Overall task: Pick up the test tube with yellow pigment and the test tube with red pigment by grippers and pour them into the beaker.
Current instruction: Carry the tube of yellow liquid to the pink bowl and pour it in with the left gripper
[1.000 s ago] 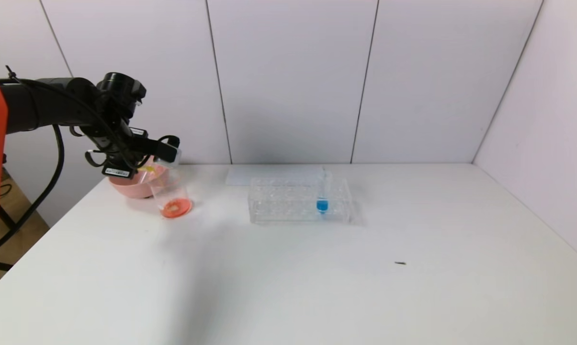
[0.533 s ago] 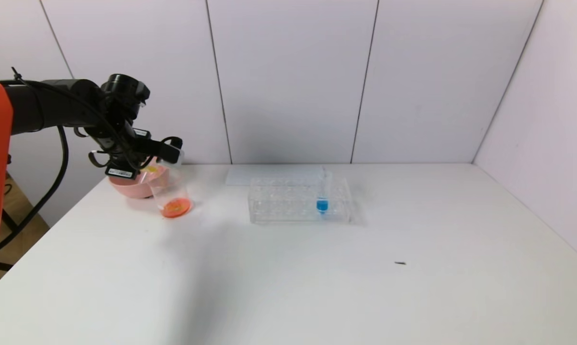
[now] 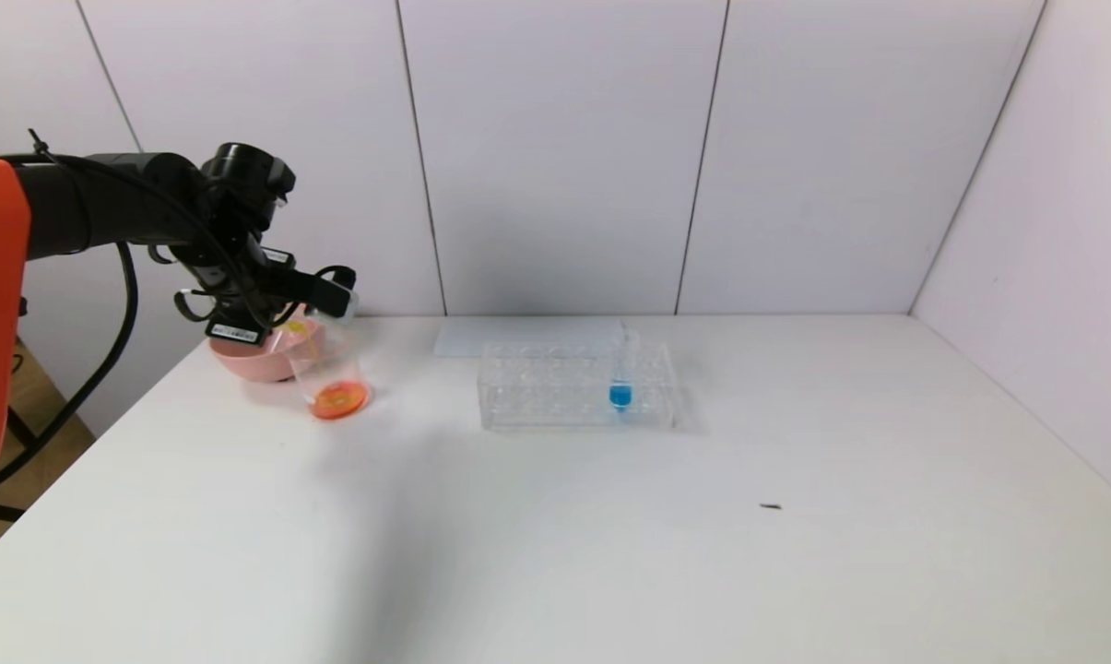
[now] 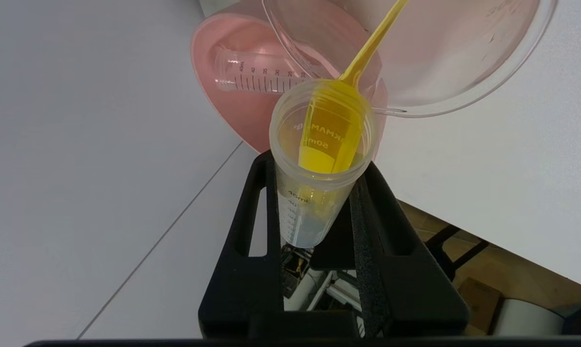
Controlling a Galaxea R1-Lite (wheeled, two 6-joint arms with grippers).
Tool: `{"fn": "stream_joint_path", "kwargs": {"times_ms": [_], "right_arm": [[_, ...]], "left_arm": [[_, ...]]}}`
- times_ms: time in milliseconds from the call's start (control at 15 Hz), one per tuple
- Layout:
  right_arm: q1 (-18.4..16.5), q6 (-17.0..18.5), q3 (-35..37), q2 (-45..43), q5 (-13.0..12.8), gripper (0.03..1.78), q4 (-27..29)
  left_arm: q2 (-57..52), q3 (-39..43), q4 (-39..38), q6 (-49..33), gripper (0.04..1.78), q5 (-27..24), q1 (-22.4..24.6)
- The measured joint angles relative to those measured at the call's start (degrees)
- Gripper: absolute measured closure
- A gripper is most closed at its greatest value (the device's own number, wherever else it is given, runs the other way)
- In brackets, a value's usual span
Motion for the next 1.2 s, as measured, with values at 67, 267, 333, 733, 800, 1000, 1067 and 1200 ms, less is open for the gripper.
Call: {"fn": "stream_joint_path", "kwargs": {"times_ms": [67, 267, 333, 733, 800, 1000, 1067, 1200], "right_arm": [[0.0, -0.02, 0.0, 0.0, 0.0, 0.11, 0.0], [0.0, 0.0, 0.0, 0.0, 0.0, 0.11, 0.0], [0.0, 0.0, 0.0, 0.0, 0.0, 0.11, 0.0], [0.0, 0.0, -0.02, 0.0, 0.0, 0.11, 0.0], [0.0, 0.0, -0.02, 0.0, 0.0, 0.11, 0.0], [0.0, 0.0, -0.02, 0.0, 0.0, 0.11, 0.0], [0.0, 0.0, -0.02, 0.0, 0.0, 0.11, 0.0], [0.0, 0.0, -0.02, 0.0, 0.0, 0.11, 0.0]], "left_arm": [[0.0, 0.0, 0.0, 0.06, 1.38, 0.13, -0.02], [0.06, 0.02, -0.01, 0.24, 1.38, 1.51, -0.4], [0.09, 0.02, -0.09, 1.07, 1.38, 1.55, -0.46], [0.22, -0.02, -0.2, 1.9, 1.38, 2.17, -0.62], [0.26, -0.02, -0.2, 1.96, 1.38, 3.11, -0.74], [0.33, -0.02, -0.23, 1.99, 1.38, 4.07, -1.07], [0.37, -0.02, -0.23, 2.21, 1.38, 4.27, -1.12], [0.41, -0.02, -0.34, 2.89, 1.38, 4.68, -1.18]]}}
